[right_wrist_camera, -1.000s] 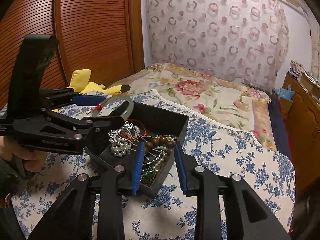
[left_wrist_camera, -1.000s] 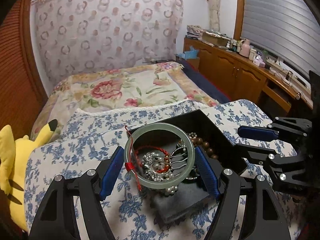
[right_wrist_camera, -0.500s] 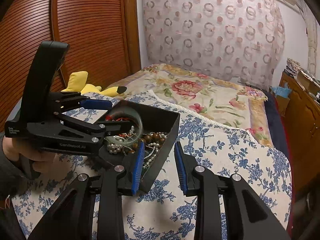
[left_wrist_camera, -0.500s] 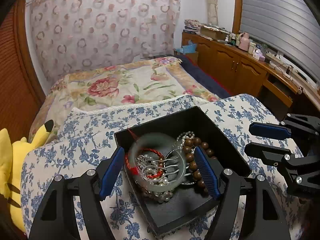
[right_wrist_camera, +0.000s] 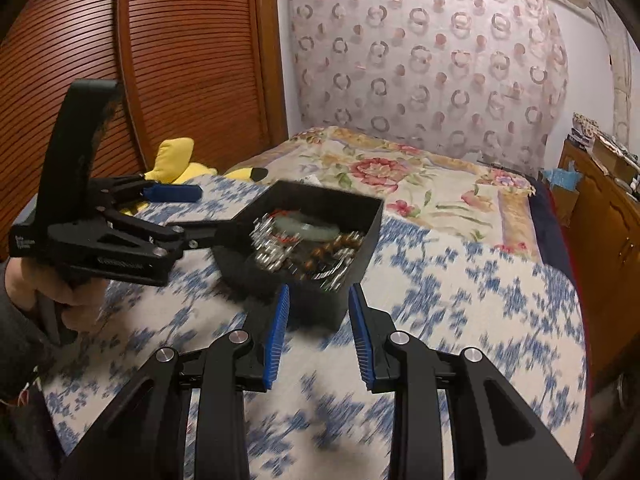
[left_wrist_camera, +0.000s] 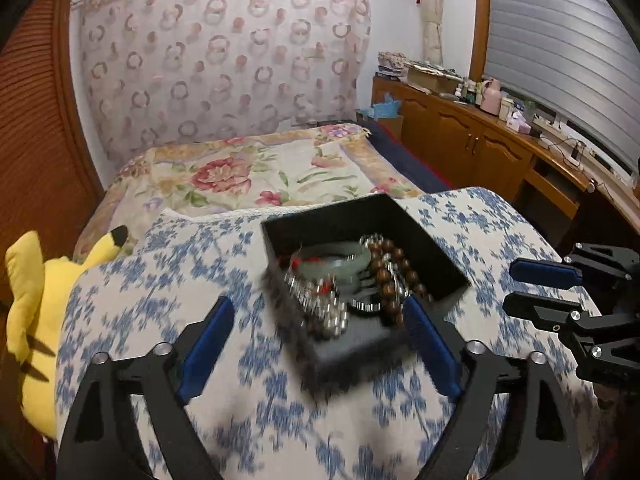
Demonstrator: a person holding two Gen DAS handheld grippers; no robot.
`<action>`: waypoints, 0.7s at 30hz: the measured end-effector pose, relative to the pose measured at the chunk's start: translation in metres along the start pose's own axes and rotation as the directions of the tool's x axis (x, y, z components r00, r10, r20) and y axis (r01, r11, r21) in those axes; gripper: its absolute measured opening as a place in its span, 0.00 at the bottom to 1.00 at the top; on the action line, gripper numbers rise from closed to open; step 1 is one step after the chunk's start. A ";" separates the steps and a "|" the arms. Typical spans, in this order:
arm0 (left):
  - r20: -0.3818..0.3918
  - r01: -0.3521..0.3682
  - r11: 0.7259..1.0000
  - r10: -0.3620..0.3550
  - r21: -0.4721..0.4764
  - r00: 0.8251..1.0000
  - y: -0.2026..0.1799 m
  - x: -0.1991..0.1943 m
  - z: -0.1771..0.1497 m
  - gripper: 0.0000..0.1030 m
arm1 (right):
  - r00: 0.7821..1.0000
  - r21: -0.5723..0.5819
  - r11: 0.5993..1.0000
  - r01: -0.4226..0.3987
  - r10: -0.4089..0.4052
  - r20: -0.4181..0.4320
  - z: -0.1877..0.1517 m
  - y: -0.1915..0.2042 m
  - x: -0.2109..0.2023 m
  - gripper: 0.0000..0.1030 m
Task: Organize jewelry
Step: 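Move both grippers back to the gold rings on the bedspread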
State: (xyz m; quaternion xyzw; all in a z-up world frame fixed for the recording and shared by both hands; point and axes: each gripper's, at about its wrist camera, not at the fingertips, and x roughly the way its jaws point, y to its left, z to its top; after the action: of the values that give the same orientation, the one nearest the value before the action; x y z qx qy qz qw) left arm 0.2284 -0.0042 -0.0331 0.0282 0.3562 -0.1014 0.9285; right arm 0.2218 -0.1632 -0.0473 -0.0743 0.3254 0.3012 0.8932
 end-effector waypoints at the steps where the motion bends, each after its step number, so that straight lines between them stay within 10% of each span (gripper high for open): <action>1: 0.005 -0.003 1.000 0.003 -0.004 1.000 0.001 -0.006 -0.005 0.86 | 1.000 0.003 1.000 -0.007 0.007 -0.007 -0.006 0.005 -0.002 0.32; 21: 0.004 -0.017 0.997 0.018 -0.072 1.000 0.015 -0.078 -0.099 0.90 | 0.987 -0.041 0.996 -0.084 0.078 -0.142 -0.073 0.087 -0.008 0.43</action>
State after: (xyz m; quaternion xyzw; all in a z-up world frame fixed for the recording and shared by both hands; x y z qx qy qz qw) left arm 0.1106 0.0361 -0.0553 -0.0023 0.3570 -0.0805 0.9306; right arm 0.1274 -0.1207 -0.0934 -0.1031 0.3830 0.3389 0.8531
